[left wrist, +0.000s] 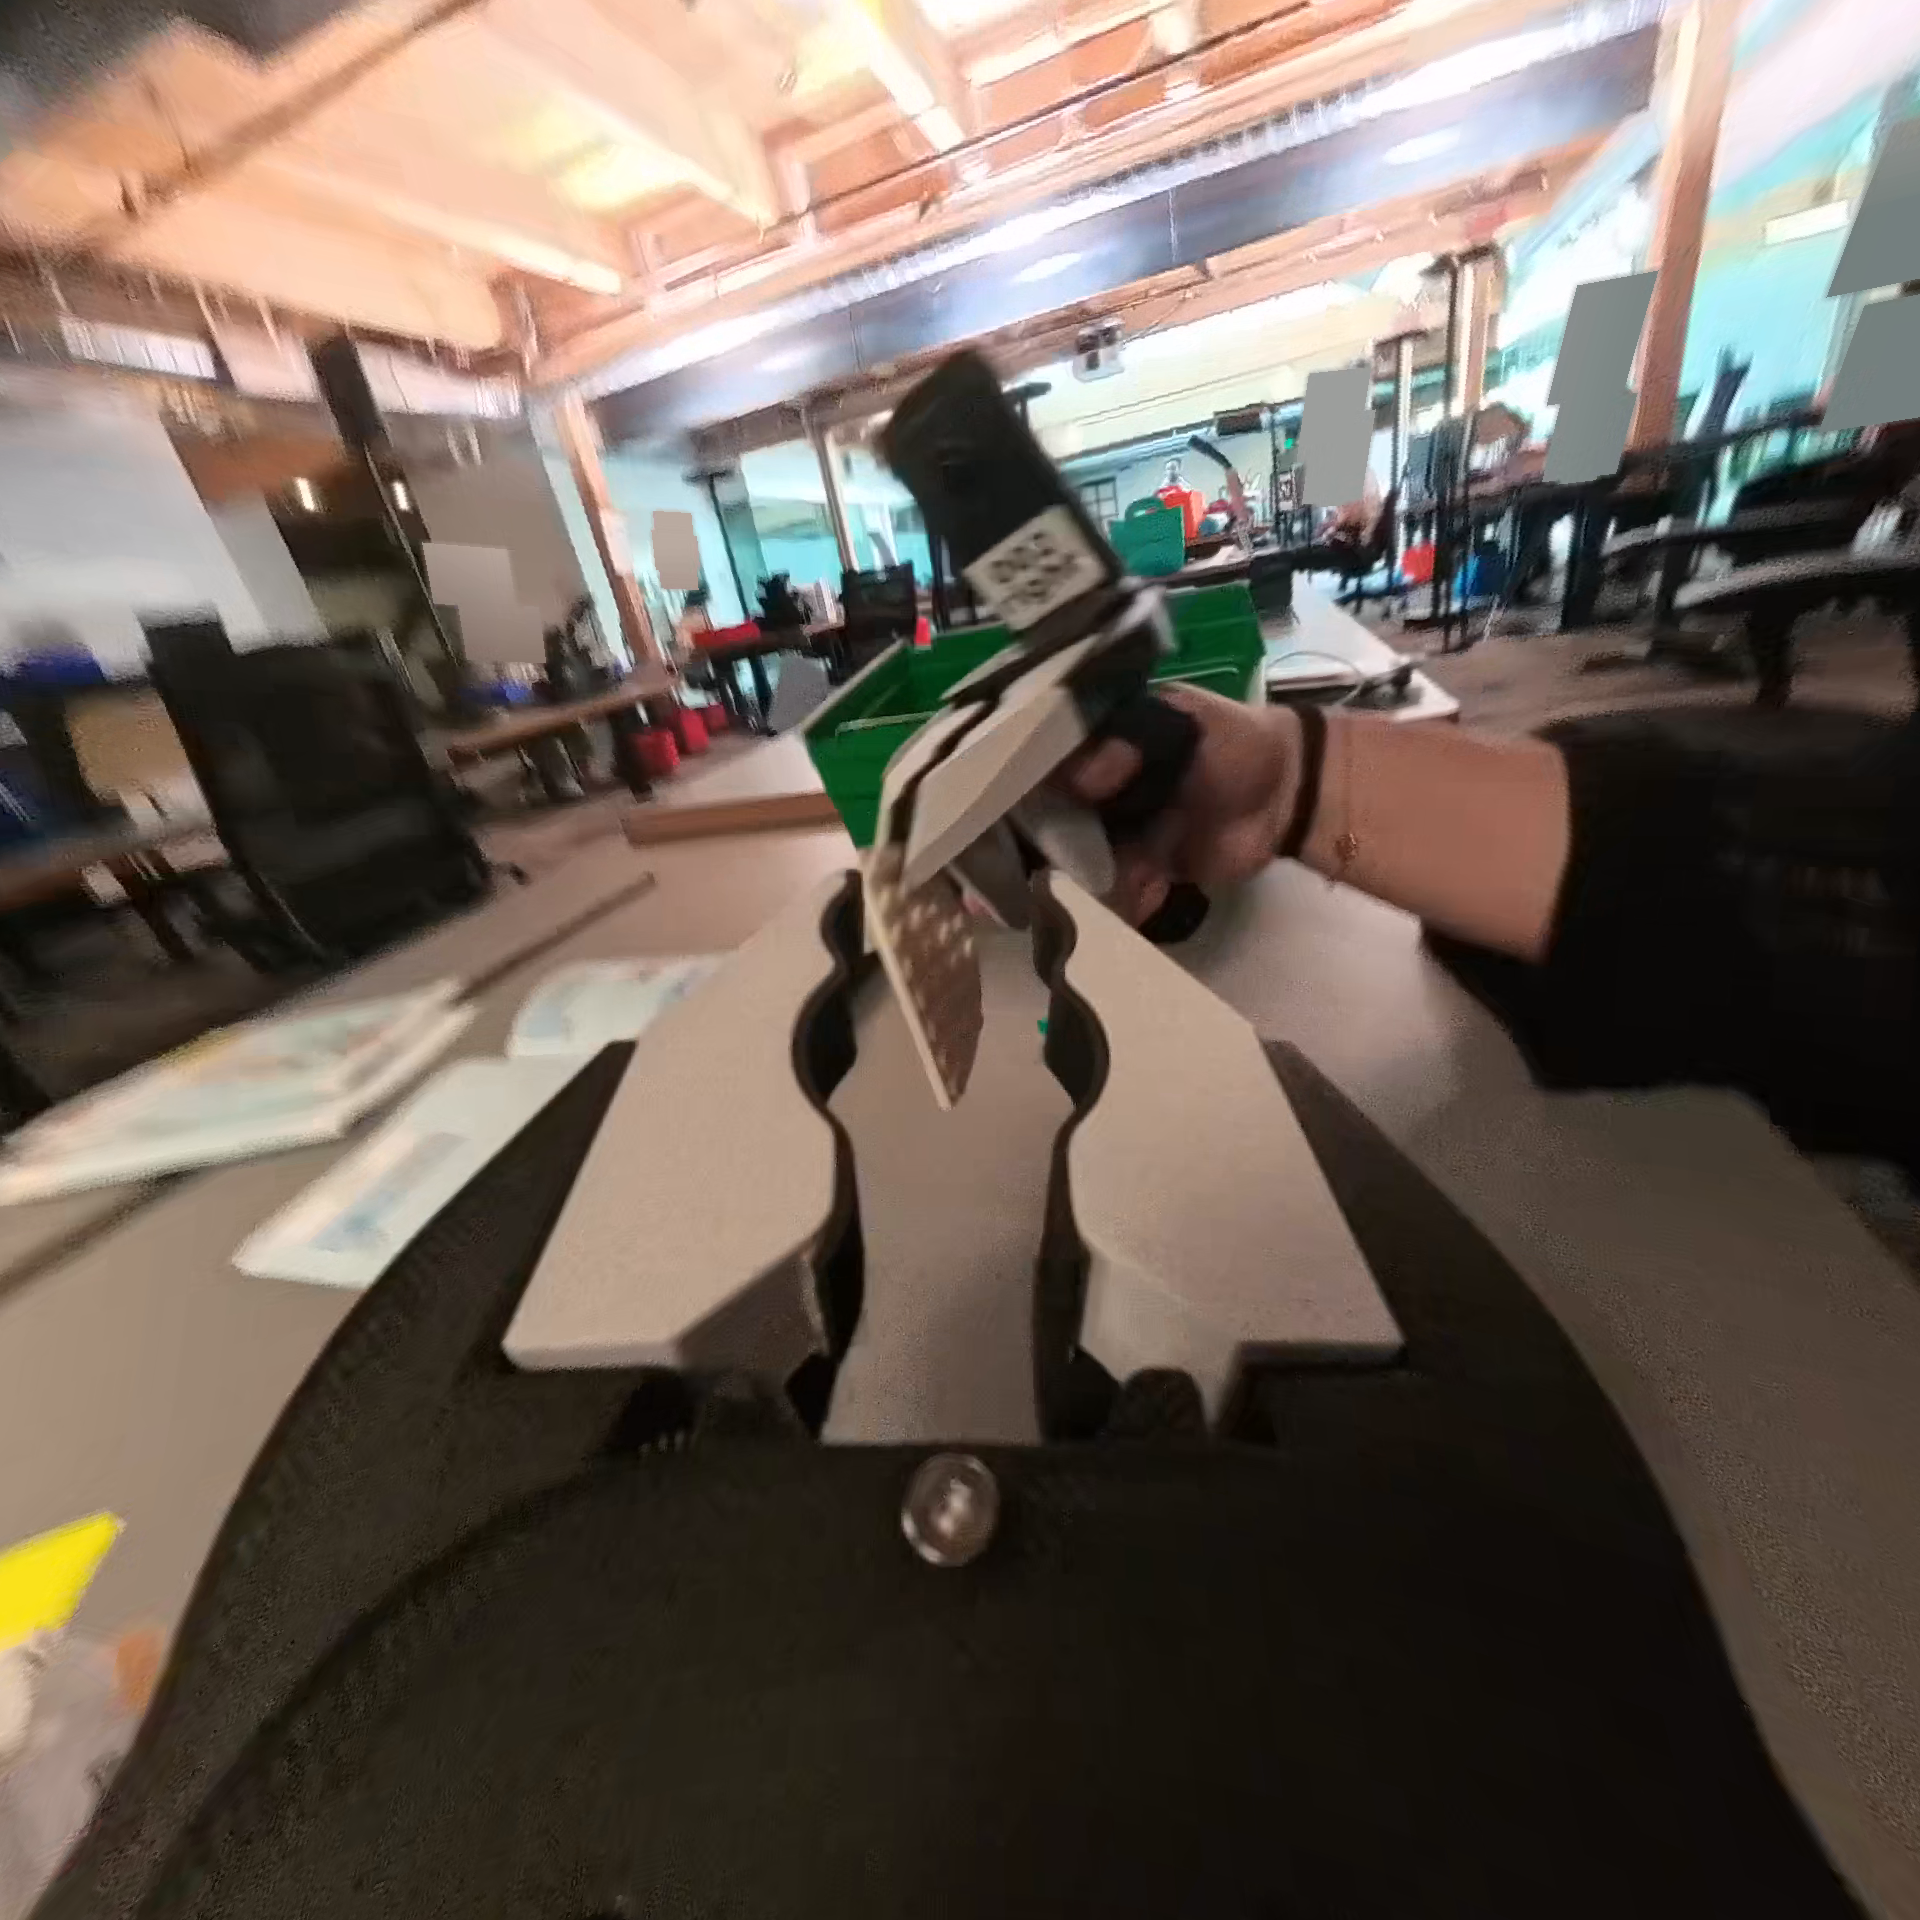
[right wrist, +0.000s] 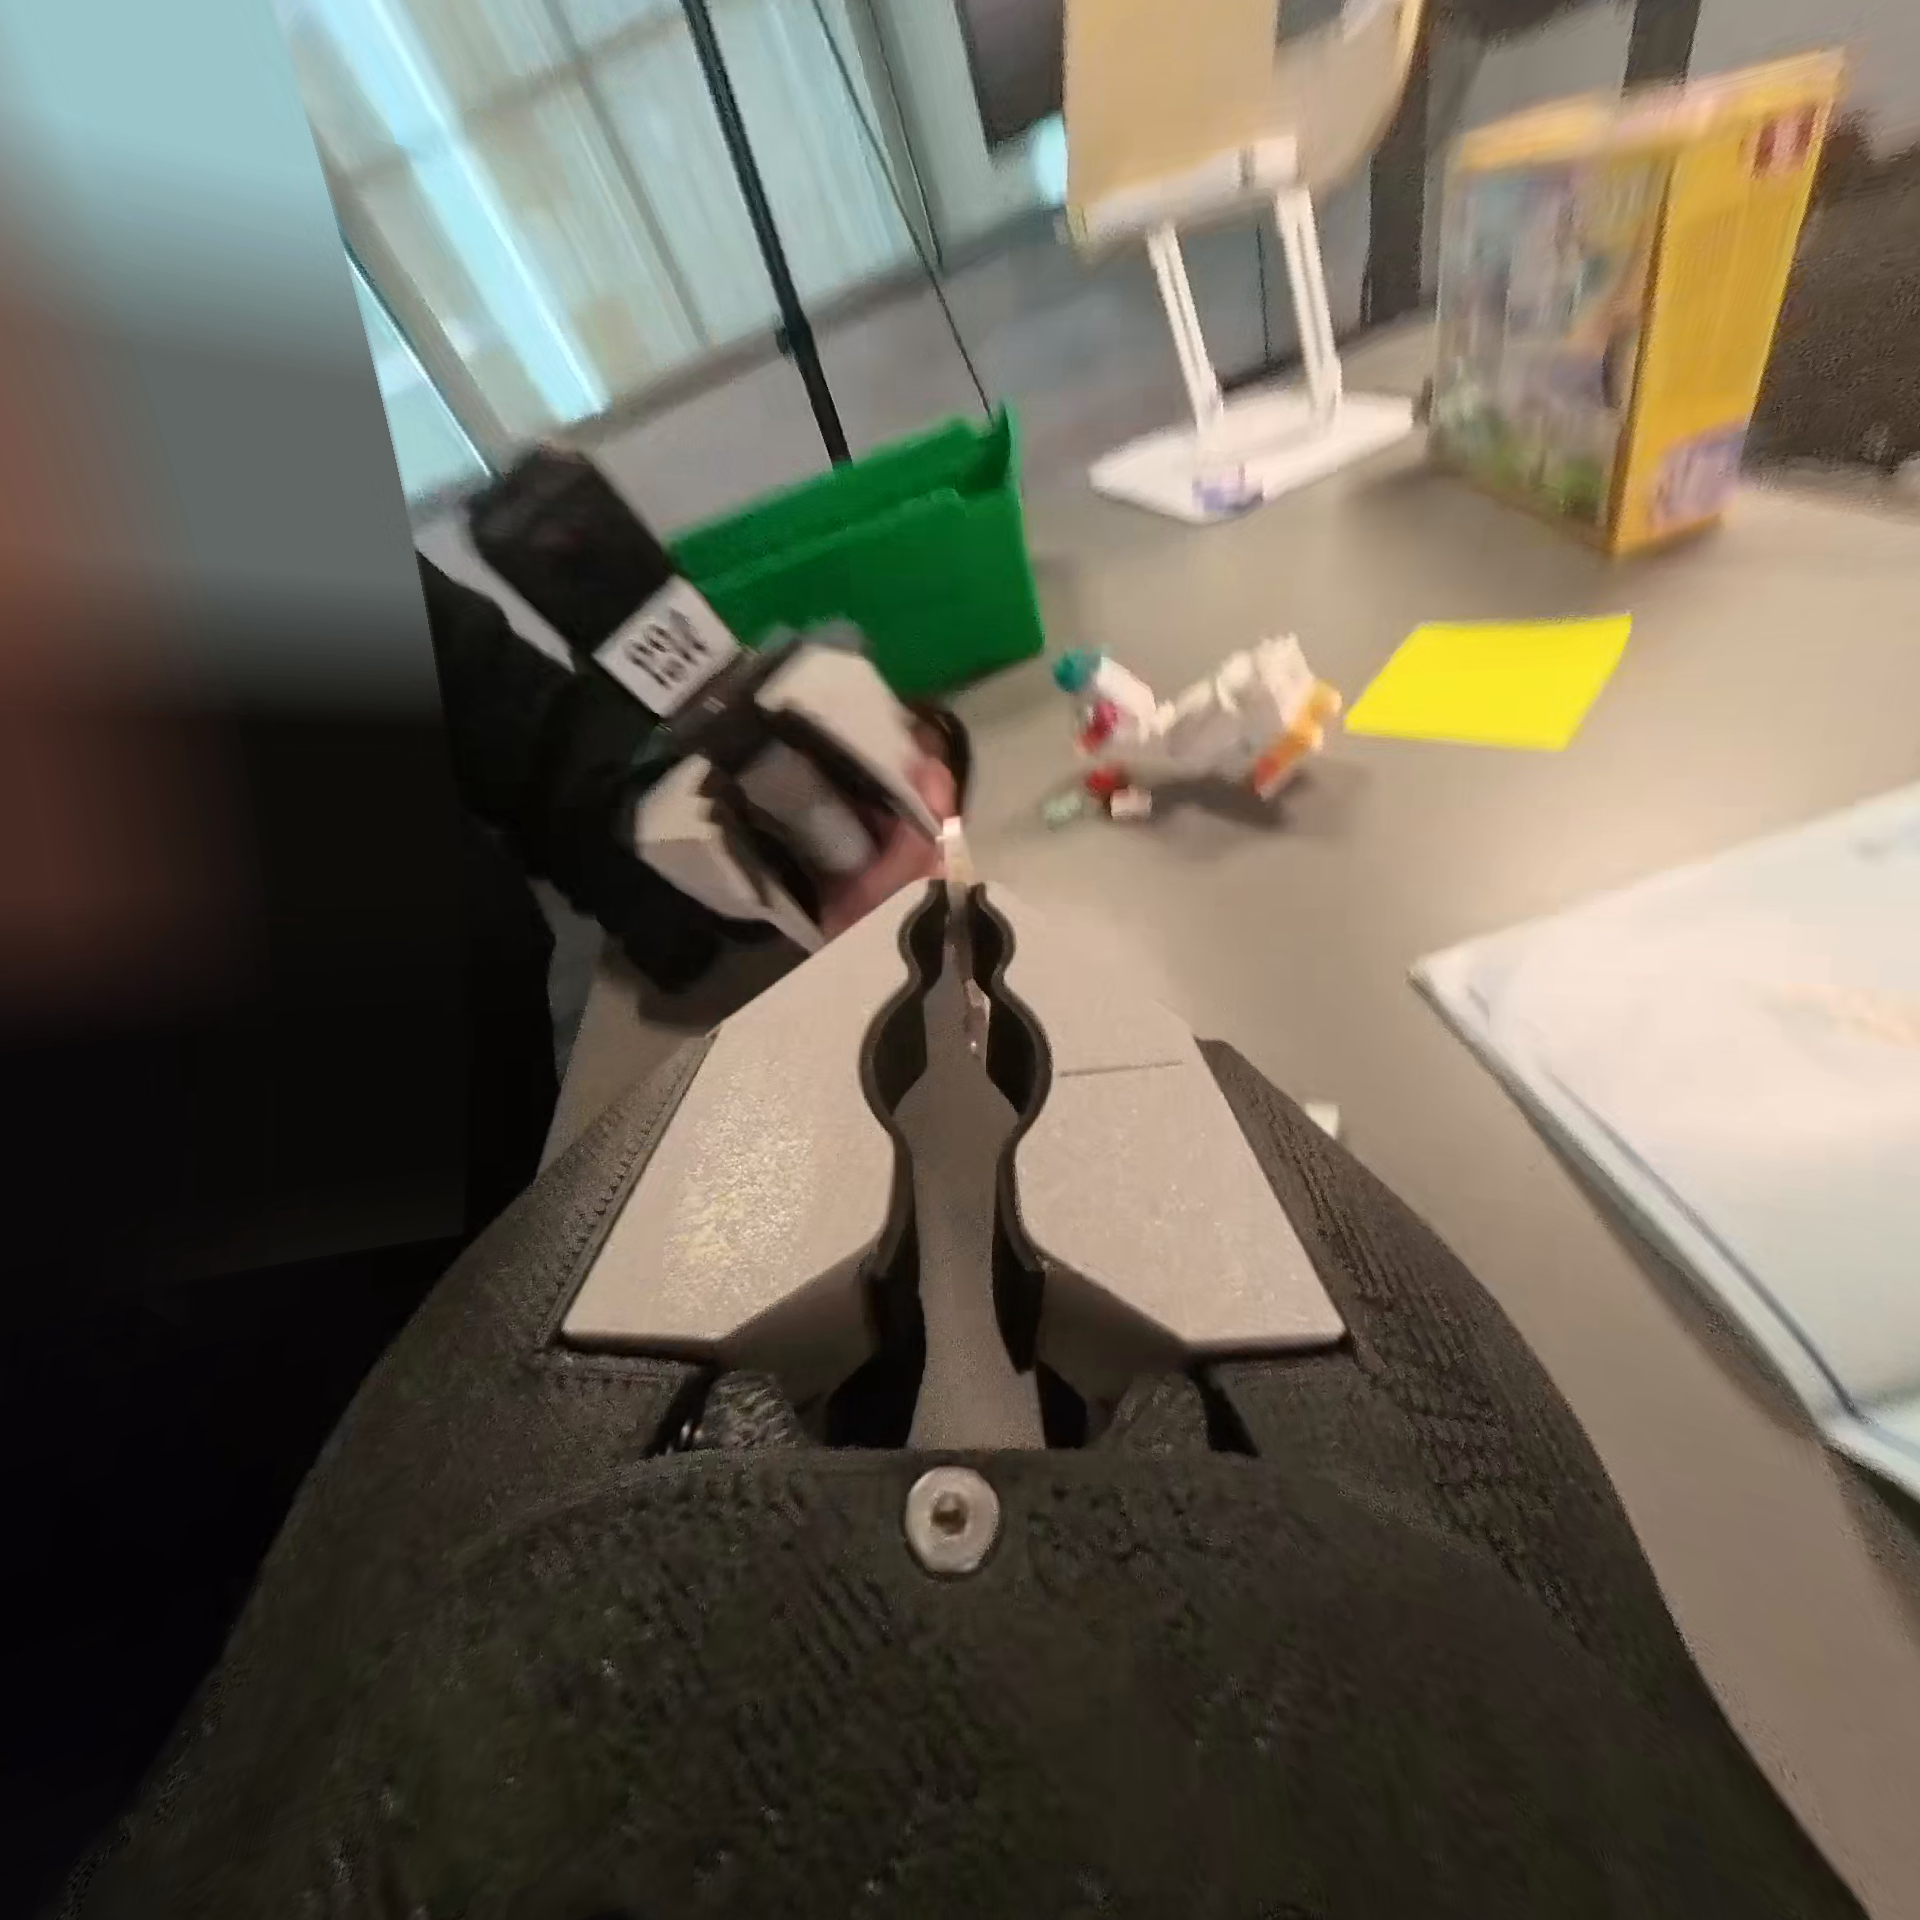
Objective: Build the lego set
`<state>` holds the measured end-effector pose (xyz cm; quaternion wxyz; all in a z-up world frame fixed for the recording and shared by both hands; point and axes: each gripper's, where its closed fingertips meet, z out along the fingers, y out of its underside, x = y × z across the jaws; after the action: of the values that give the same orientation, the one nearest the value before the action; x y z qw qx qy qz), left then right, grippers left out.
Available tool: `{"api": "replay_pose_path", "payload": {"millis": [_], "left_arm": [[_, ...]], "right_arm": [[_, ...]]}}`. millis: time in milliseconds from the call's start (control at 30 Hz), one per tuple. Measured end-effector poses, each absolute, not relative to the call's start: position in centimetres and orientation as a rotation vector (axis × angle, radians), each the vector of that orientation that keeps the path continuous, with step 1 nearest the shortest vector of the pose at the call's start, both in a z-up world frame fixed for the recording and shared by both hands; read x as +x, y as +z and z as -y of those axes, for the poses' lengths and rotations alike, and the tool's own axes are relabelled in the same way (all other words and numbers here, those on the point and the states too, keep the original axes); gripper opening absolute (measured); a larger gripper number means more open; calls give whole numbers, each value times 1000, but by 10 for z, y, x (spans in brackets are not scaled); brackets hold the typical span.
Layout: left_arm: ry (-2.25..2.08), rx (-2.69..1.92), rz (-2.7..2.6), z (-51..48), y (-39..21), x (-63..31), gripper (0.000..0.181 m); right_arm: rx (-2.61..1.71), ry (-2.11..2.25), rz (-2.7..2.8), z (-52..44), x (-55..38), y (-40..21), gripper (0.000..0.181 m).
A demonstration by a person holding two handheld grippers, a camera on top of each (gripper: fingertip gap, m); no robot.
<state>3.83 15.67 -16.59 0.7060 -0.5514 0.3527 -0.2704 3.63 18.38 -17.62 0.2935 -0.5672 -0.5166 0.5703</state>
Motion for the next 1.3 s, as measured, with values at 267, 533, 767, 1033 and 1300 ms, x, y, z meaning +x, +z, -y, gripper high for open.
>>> {"api": "replay_pose_path", "payload": {"millis": [267,533,767,1033,1300], "left_arm": [[-463,-918,-1136,-90,-173,82,9],[-495,-907,-1182,-84,-179,81,3],[-510,-930,-1170,-88,-179,80,3],[-495,-997,-1016,-110,-168,67,2],[-473,-1060,-887,-128,-161,50,1]], "right_arm": [[-2215,1040,2361,-161,63,-257,3],[-2244,438,2734,-179,63,-282,8],[-2026,472,2350,-198,37,-267,31],[-1189,504,940,-267,75,-119,21],[-1054,110,631,-279,154,-126,0]]}}
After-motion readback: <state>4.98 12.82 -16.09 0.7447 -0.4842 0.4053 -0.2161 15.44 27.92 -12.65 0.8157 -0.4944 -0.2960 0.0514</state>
